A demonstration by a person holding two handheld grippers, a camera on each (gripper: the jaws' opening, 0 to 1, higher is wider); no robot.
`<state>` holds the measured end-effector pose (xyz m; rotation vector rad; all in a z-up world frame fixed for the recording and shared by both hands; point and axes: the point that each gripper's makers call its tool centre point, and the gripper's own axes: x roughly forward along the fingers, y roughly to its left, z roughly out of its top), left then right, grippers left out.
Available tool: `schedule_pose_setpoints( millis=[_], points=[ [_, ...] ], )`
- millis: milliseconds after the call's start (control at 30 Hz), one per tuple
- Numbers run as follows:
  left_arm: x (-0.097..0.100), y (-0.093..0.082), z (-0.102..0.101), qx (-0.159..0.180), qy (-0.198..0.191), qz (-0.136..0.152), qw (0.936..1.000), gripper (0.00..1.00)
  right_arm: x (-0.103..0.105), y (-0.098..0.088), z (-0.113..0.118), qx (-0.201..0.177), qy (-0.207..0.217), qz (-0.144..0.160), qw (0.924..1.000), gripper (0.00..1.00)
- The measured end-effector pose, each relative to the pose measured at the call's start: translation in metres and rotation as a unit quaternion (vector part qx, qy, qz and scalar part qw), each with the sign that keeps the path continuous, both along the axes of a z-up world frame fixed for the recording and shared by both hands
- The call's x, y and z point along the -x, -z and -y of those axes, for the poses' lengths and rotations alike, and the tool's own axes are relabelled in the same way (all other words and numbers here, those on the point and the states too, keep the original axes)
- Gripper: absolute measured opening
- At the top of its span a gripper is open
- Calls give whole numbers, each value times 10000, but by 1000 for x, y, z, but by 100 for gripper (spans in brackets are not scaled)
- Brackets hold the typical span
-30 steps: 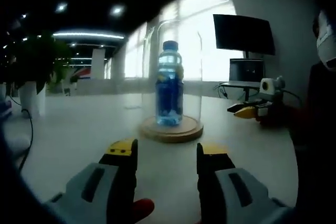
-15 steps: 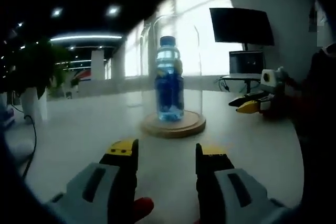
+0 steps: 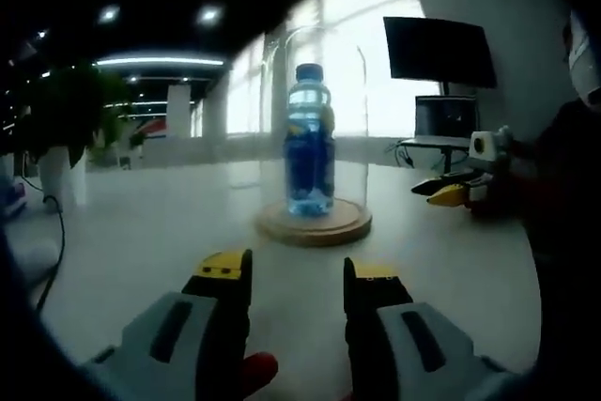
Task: Open the cover put in the Mizone put the cover back on
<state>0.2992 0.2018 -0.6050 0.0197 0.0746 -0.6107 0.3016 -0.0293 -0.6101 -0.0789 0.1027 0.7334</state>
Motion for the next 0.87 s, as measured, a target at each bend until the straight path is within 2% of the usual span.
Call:
schedule_pose_setpoints(
  millis=[867],
  points=[
    [1, -1, 1, 34, 59, 2, 10000, 31, 1, 2, 0, 65, 12, -21, 10000, 27]
  ],
)
